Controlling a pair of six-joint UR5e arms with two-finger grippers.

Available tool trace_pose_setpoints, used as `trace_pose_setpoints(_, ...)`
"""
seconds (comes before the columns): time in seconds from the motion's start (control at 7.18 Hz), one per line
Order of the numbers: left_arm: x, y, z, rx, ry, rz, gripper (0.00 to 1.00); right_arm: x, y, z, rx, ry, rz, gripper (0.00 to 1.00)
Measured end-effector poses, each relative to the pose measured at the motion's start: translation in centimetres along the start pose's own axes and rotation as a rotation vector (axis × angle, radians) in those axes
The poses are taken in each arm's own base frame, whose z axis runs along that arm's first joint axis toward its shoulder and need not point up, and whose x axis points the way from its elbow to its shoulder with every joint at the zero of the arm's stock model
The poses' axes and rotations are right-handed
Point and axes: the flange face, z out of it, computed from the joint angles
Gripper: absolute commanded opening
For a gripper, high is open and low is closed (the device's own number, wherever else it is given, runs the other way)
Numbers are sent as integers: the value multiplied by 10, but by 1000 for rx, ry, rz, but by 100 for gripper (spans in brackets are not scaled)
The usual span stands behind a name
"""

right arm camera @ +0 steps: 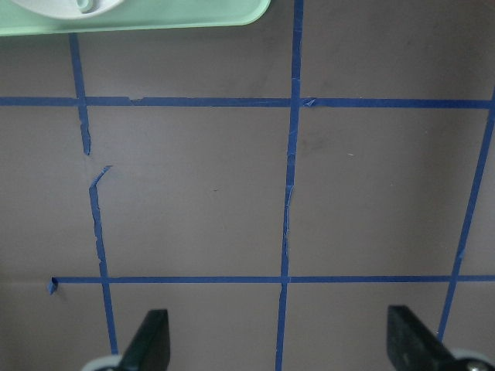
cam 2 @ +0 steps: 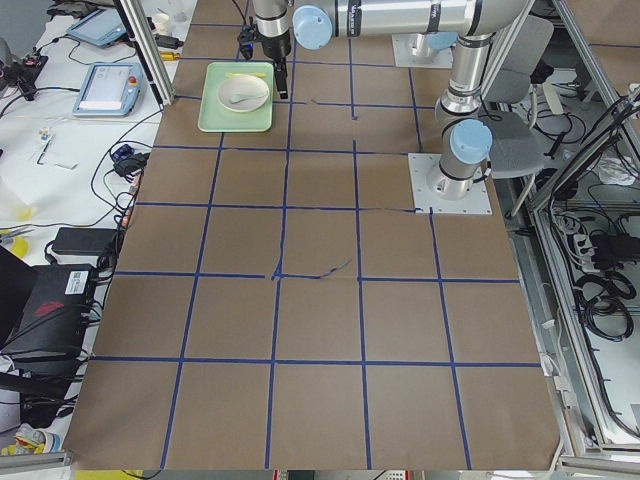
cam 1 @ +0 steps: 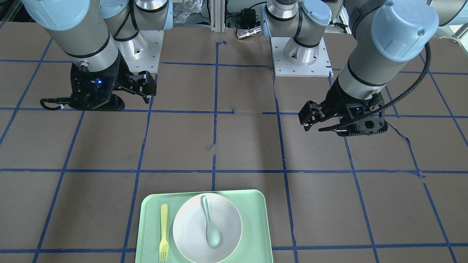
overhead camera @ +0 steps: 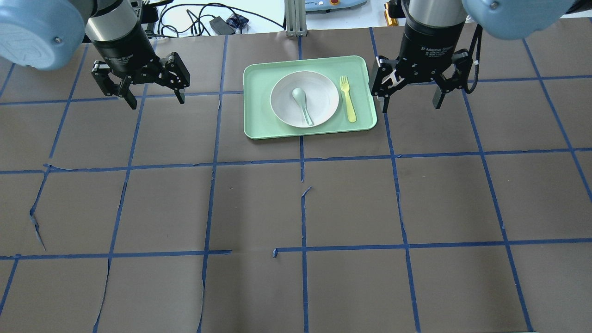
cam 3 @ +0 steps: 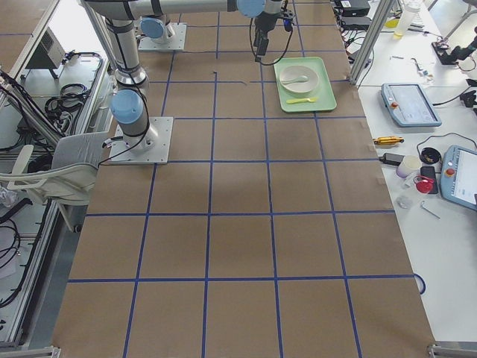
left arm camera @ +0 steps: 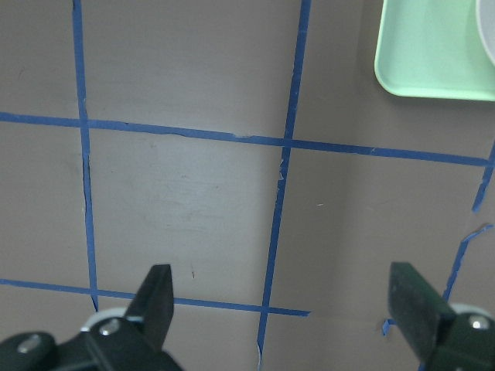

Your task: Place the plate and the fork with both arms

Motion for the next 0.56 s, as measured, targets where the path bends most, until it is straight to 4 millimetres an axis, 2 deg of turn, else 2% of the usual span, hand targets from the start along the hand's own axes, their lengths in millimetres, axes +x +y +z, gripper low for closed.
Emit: trace_pose_setpoints(0.56,5,15,-10,18,0,16,100,-1,-2,1,27,-5,0,100)
